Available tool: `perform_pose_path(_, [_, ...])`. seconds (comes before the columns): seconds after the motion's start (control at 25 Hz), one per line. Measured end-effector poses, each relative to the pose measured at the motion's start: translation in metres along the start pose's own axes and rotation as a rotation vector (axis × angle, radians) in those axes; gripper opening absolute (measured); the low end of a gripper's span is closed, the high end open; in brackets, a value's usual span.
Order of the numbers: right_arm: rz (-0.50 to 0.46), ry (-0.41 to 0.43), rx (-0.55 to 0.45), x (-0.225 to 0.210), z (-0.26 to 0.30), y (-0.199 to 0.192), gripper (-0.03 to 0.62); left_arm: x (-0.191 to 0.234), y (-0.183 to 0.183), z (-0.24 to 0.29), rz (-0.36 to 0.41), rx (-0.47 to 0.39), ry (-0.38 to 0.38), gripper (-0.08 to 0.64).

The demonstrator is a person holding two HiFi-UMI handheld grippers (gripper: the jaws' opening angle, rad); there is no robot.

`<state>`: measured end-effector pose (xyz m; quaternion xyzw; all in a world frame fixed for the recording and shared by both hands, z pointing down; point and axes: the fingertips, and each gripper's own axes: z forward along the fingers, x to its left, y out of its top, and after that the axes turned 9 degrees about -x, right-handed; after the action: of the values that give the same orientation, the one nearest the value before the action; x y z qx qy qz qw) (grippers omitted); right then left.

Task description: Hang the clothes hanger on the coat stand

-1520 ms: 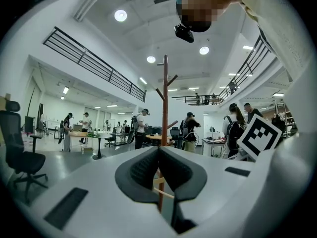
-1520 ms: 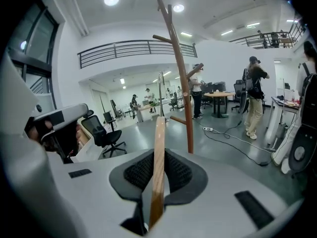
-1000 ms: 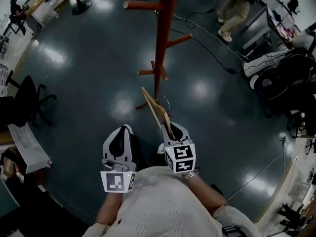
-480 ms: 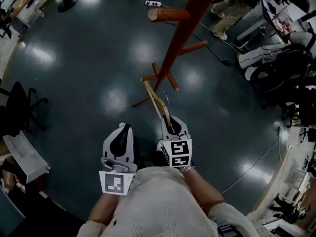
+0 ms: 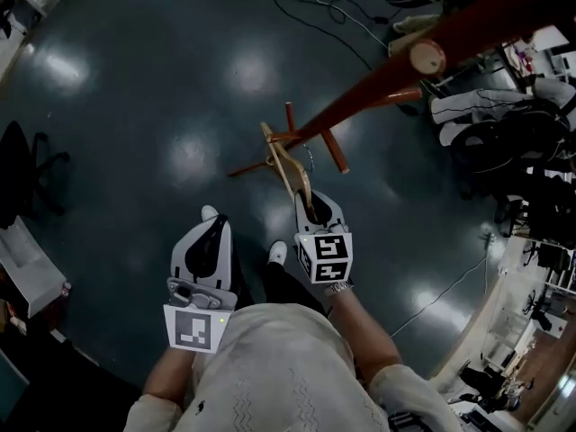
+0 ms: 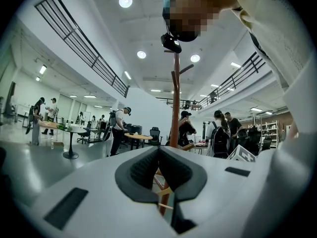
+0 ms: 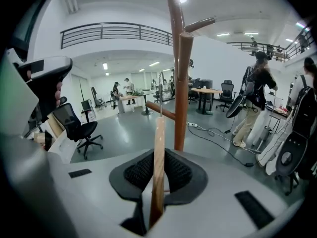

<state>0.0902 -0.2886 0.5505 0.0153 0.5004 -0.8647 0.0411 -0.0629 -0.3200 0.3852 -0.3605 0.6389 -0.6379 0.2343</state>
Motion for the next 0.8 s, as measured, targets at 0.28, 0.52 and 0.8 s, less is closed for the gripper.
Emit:
perform_pose_path(0.28, [0.006, 0.016, 0.003, -0.004, 0.030, -0.005, 0.069, 0.015, 0.000, 0.006, 0.018, -0.009, 0.003, 0.012])
perform_pose_path(0.52, [0.033, 0.032, 0.000, -0.006, 0.056, -0.023, 0.069, 0.018, -0.012, 0.002, 0.026, 0.006, -0.008, 0.012])
perform_pose_path(0.8, [0.079, 0.012, 0.002, -0.005, 0.087, -0.037, 0.069, 0.044, -0.026, -0.021, 0.035, 0.067, 0.036, 0.012])
